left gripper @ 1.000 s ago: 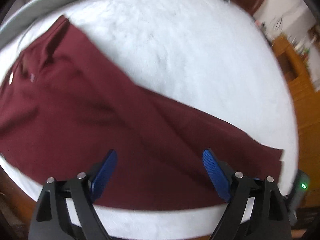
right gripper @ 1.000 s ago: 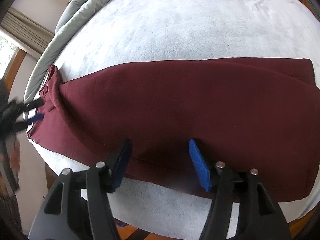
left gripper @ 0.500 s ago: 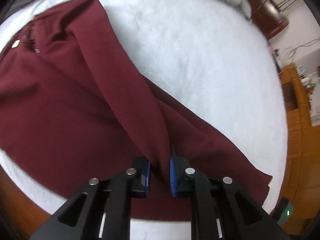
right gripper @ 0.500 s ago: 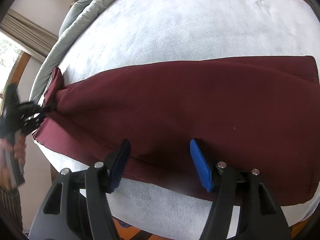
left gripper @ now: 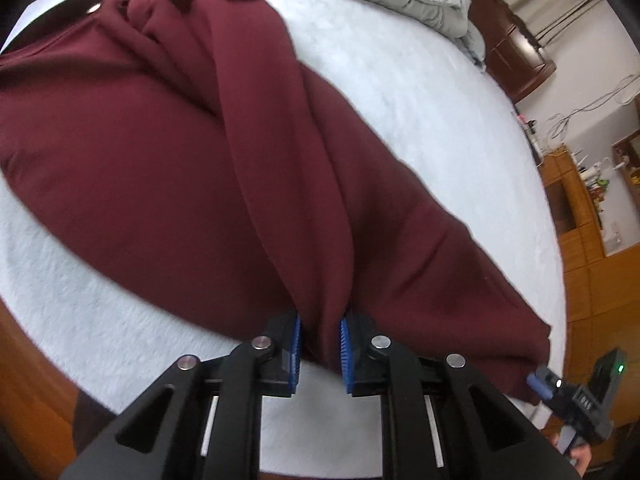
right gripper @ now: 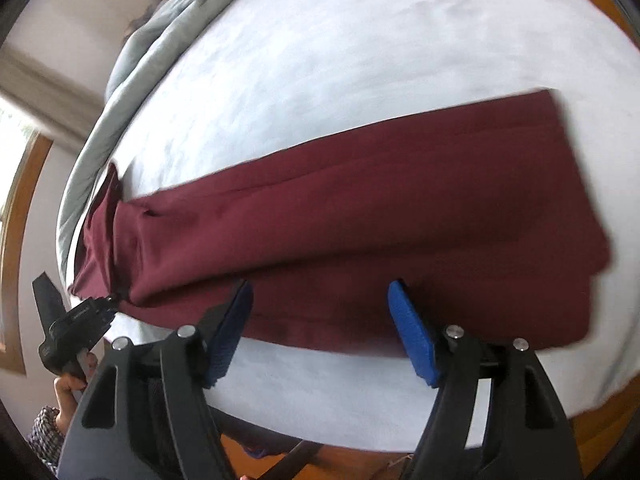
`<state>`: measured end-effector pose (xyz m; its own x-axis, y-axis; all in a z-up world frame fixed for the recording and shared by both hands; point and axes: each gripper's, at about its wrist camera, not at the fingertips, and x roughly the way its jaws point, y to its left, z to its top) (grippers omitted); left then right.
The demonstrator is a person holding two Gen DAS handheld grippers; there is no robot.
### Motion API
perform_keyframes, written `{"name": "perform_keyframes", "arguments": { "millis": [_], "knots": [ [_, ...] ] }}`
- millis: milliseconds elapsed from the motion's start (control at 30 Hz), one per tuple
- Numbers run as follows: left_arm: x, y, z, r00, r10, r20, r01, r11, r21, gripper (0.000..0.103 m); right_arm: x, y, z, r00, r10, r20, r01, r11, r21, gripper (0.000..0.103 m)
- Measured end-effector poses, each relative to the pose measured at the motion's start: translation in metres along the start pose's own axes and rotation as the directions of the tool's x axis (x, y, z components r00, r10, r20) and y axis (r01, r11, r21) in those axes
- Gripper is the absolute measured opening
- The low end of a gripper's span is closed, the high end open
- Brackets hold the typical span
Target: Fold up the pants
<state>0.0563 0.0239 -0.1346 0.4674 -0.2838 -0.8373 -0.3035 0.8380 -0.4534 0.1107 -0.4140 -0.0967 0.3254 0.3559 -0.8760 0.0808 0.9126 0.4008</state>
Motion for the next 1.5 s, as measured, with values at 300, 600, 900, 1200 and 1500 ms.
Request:
{"name": "perform_keyframes", "arguments": {
  "millis": [300, 600, 900, 1200, 1500],
  "knots": [
    [-0.007, 0.015, 0.014, 0.996, -0.084, -0.029, 0.08, 0.988, -0.131, 0.032, -0.045, -0.098, -0.017, 0.996, -0.075, 0.049, 0.06, 0.964, 0.258, 0.071],
    [0.008, 0.006, 0.025, 0.997, -0.053, -0.056, 0.046, 0.992, -0.117, 0.042, -0.04, -0.134, -0.042, 0.998, -0.027, 0.051, 0.008, 0.94, 0.34, 0.078],
    [0.01, 0.017, 0.032, 0.994, -0.089, -0.064, 0.075, 0.979, -0.189, 0.044, -0.082, -0.11, -0.01, 0.978, -0.007, 0.209, -0.036, 0.979, 0.199, 0.012],
    [0.001, -0.009, 0.007, 0.984, -0.173, 0.041, 0.176, 0.979, -0.1, 0.04, -0.129, -0.102, 0.012, 0.937, 0.005, 0.351, -0.038, 0.995, 0.087, 0.011],
    [0.019, -0.01, 0.001, 0.991, -0.127, -0.039, 0.124, 0.989, -0.082, 0.041, -0.065, -0.14, -0.016, 0.98, -0.135, 0.148, 0.094, 0.962, 0.258, 0.035]
  ]
}}
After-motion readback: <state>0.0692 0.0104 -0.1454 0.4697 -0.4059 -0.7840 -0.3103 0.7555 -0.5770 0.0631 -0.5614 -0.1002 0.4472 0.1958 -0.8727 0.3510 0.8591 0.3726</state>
